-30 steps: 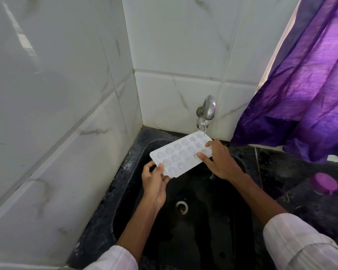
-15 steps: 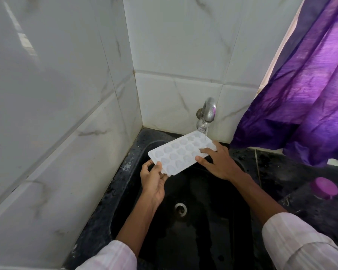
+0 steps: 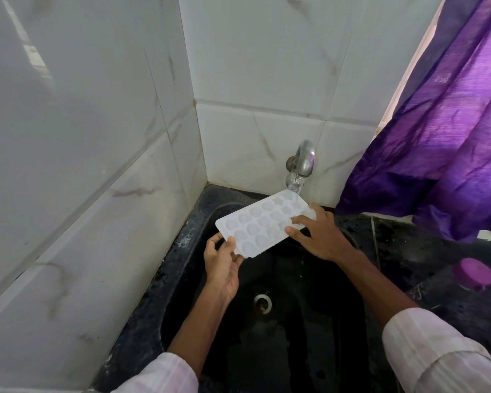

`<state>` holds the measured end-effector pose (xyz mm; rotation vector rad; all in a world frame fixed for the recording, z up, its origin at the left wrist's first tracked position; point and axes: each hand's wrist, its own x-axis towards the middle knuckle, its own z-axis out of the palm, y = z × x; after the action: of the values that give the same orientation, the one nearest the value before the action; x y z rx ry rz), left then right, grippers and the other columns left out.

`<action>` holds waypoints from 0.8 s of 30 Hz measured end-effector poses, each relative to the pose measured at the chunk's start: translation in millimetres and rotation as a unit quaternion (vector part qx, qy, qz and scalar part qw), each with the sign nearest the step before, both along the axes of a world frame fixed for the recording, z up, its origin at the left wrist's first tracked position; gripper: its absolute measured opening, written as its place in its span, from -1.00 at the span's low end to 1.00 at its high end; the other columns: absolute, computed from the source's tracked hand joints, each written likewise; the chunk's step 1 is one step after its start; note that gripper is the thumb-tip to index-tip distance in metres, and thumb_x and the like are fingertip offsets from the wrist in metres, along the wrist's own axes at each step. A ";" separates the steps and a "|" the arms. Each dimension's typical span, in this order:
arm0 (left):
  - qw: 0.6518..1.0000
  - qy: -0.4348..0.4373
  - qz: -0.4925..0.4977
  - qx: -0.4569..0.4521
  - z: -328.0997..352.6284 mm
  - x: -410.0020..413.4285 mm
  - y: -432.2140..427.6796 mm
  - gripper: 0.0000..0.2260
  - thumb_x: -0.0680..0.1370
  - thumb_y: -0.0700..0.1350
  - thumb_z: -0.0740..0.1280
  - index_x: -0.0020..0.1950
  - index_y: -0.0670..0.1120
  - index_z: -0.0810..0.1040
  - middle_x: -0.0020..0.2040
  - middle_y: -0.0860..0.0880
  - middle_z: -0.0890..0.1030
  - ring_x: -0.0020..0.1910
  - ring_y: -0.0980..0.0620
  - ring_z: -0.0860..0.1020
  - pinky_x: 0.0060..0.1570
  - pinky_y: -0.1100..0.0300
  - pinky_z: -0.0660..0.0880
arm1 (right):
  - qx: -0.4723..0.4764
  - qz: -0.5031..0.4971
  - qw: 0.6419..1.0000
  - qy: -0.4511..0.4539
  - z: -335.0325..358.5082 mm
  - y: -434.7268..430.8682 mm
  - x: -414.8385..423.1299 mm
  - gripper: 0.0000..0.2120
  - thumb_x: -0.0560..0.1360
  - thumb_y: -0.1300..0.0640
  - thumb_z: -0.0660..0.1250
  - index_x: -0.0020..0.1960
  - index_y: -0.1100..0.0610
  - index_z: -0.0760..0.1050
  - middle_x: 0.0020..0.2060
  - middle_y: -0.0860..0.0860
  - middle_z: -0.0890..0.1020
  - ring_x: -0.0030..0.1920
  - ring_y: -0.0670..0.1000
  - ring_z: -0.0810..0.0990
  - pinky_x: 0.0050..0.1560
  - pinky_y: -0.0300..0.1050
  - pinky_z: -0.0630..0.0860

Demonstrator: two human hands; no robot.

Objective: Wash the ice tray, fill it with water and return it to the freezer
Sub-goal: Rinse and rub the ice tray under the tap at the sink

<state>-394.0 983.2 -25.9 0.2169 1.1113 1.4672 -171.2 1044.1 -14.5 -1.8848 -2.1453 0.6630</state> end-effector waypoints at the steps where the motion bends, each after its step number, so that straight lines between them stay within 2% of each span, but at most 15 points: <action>1: 1.000 0.000 0.000 -0.001 -0.4 -0.4 0.0 -0.79 0.64 -0.31 0.25 0.27 -0.17 0.43 0.06 -0.17 0.66 -0.01 -0.07 0.68 -0.18 0.09 0.65 | -0.001 0.000 1.000 0.001 -0.2 0.5 1.1 -0.54 0.54 -0.32 0.19 0.32 -0.11 0.48 0.56 0.09 0.07 0.52 0.21 0.01 0.47 0.23 0.16; 6: 1.000 -0.003 0.001 -0.011 -1.4 2.9 -3.4 -0.78 0.64 -0.30 0.26 0.27 -0.16 0.44 0.04 -0.16 0.66 -0.01 -0.07 0.68 -0.18 0.08 0.66 | 0.028 -0.017 0.999 0.019 -3.1 -0.5 3.2 -0.59 0.53 -0.31 0.21 0.20 -0.07 0.53 0.52 0.11 0.17 0.49 0.21 0.06 0.43 0.22 0.23; 15: 1.000 0.010 0.010 -0.010 -1.4 3.1 -6.3 -0.79 0.64 -0.30 0.25 0.27 -0.15 0.43 0.04 -0.14 0.65 -0.01 -0.08 0.66 -0.08 0.04 0.64 | 0.031 0.005 0.999 0.016 -2.0 -10.8 2.1 -0.58 0.55 -0.27 0.23 0.32 -0.11 0.49 0.55 0.06 0.08 0.50 0.20 0.05 0.45 0.18 0.20; 18: 1.000 0.017 0.009 -0.011 -1.3 2.8 -7.0 -0.78 0.64 -0.30 0.25 0.28 -0.16 0.43 0.04 -0.14 0.65 0.01 -0.08 0.65 -0.04 0.03 0.63 | 0.027 0.009 0.999 0.018 -5.3 -11.2 3.0 -0.59 0.55 -0.26 0.25 0.30 -0.09 0.49 0.54 0.06 0.09 0.49 0.20 0.04 0.44 0.18 0.20; 24: 1.000 0.015 0.007 -0.017 -2.6 5.0 -8.1 -0.80 0.64 -0.30 0.25 0.25 -0.14 0.44 0.08 -0.16 0.65 0.02 -0.09 0.66 -0.09 0.04 0.64 | 0.041 -0.013 0.999 0.016 -8.8 -9.8 0.7 -0.58 0.56 -0.26 0.21 0.26 -0.02 0.50 0.51 0.04 0.15 0.49 0.20 0.07 0.43 0.19 0.25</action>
<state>-388.9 975.0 -28.4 0.2087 1.1621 1.4604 -170.5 1034.4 -23.2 -1.8449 -2.0918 0.5875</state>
